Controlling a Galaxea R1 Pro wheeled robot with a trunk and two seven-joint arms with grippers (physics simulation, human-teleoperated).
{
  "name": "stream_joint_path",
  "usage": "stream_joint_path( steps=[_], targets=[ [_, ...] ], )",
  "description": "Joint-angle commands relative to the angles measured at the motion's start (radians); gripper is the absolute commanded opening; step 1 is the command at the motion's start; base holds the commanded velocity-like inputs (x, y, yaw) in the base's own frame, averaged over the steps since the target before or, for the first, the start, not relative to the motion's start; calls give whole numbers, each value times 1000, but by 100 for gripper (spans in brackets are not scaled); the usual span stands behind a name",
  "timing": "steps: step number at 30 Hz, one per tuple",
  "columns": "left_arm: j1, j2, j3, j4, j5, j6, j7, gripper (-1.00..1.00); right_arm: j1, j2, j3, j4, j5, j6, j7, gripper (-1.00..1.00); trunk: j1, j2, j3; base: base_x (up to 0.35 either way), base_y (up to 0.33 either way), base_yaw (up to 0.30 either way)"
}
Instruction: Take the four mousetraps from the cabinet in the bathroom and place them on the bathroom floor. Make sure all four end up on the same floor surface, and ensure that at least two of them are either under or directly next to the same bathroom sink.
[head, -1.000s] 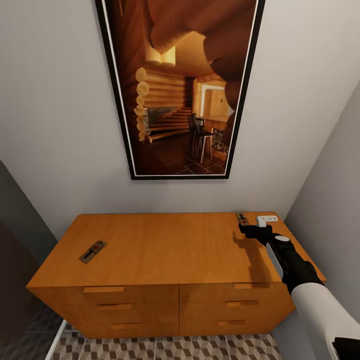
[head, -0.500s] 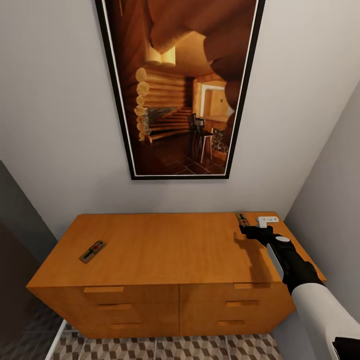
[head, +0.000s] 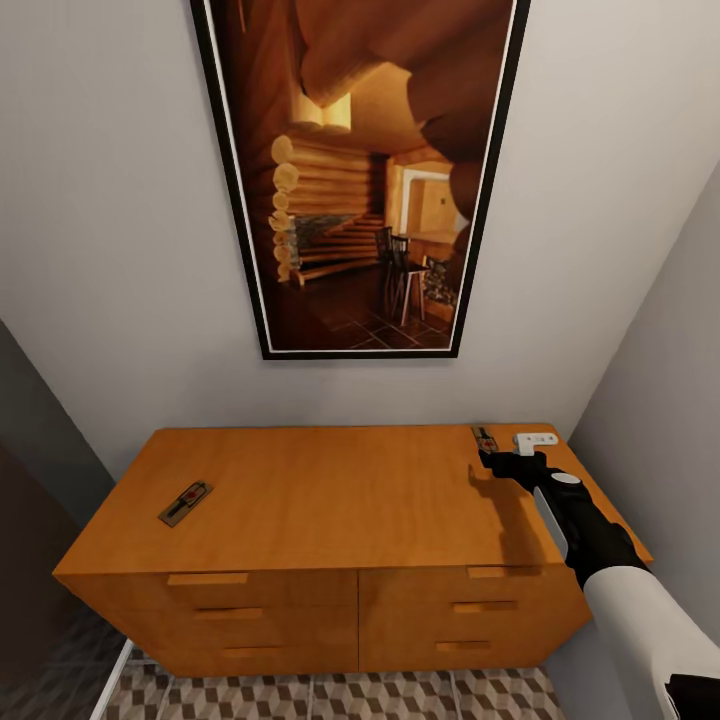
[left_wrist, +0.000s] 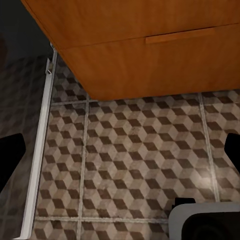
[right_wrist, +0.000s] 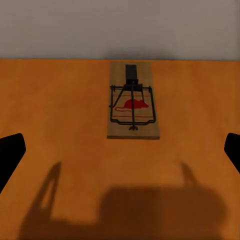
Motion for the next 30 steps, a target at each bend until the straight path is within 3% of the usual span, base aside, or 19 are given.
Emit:
stream_joint_path(
  steps=[1,11,24,30],
  targets=[
    [-2,0,-9,3,4,-5,5,100,-1,0,-3,-2,1,6,7,100,1,-2,-2,0,0,0],
    [-2,0,-9,3,4,-5,5,100,-1,-1,-10,-1,-7,4,17,100,1,-2,-2,0,0,0],
    [-2,0,-9,3,4,-5,5,100,-1,-2,-106,33,-30,0,68,100,1,-2,-2,0,0,0],
    [-2,0,-9,3,4,-5,5,100,-1,-14,-117,35,-29,-2,69,100,1,-2,-2,0,0,0]
  ],
)
